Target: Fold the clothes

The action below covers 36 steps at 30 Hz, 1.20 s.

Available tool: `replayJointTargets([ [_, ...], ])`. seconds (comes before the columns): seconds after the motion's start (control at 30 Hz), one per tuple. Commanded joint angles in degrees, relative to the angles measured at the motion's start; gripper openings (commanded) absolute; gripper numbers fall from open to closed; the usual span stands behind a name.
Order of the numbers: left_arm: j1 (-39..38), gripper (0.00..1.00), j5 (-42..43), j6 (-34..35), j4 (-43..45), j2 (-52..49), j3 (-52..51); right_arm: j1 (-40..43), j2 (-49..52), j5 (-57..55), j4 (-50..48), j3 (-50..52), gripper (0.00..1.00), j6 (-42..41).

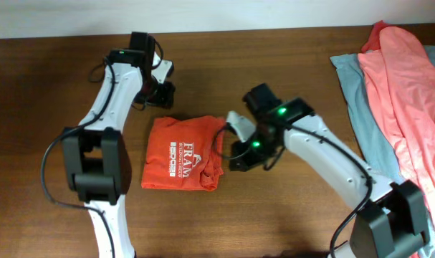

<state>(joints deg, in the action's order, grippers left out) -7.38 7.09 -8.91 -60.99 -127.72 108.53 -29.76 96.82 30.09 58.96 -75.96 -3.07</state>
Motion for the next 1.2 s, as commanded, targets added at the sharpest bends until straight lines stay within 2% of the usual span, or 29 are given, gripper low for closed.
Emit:
replayJointTargets([
  [0.0,0.0,0.58,1.1,-1.5,-0.3,-2.8,0.4,-5.5,1.2,1.2,-6.6,0.9,0.28,-8.5],
  [0.1,0.0,0.58,1.0,-1.5,-1.8,-4.9,0.3,-8.9,5.7,1.2,-14.2,1.6,0.28,-14.1],
  [0.27,0.0,0.57,0.0,-1.5,-6.5,-7.3,0.3,-11.3,13.4,1.2,-17.0,1.6,0.28,-15.5],
  [0.37,0.0,0.48,-3.8,-1.5,-10.4,-8.1,0.2,-11.5,17.6,1.1,-16.6,1.6,0.28,-15.5],
  [0.43,0.0,0.34,-6.4,-1.4,-12.7,-8.2,0.2,-11.3,19.8,-1.3,-16.1,1.7,0.28,-15.5],
  [0.47,0.0,0.30,-7.0,-1.4,-14.3,-8.2,0.2,-11.3,20.4,-3.2,-15.7,1.7,0.28,-15.5],
  [0.6,0.0,0.21,-7.1,-1.4,-19.6,-8.2,0.2,-10.4,21.2,-12.7,-12.8,1.7,0.28,-15.5],
  [0.7,0.0,0.15,-7.1,2.9,-25.2,-8.2,0.1,-6.7,21.2,-22.2,-11.2,1.7,0.28,-15.4],
  [0.8,0.0,0.12,-6.9,3.7,-27.2,-8.2,0.0,-3.8,21.2,-23.7,-11.5,1.6,0.29,-13.6],
  [0.97,0.0,0.12,-6.8,5.5,-27.8,-8.2,-0.5,0.0,21.2,-23.8,-11.5,0.4,0.30,-9.2],
  [1.0,0.0,0.15,-6.6,5.5,-27.8,-8.2,-0.6,0.4,21.2,-23.7,-11.4,0.1,0.30,-9.1],
  [1.07,0.0,0.34,-6.3,5.5,-27.8,-8.2,-0.7,0.9,21.2,-23.7,-10.5,-1.0,0.30,-8.0],
  [1.17,0.0,0.36,-5.8,5.5,-26.8,-8.2,-0.7,0.9,21.2,-23.7,-8.1,-2.7,0.30,-7.8],
])
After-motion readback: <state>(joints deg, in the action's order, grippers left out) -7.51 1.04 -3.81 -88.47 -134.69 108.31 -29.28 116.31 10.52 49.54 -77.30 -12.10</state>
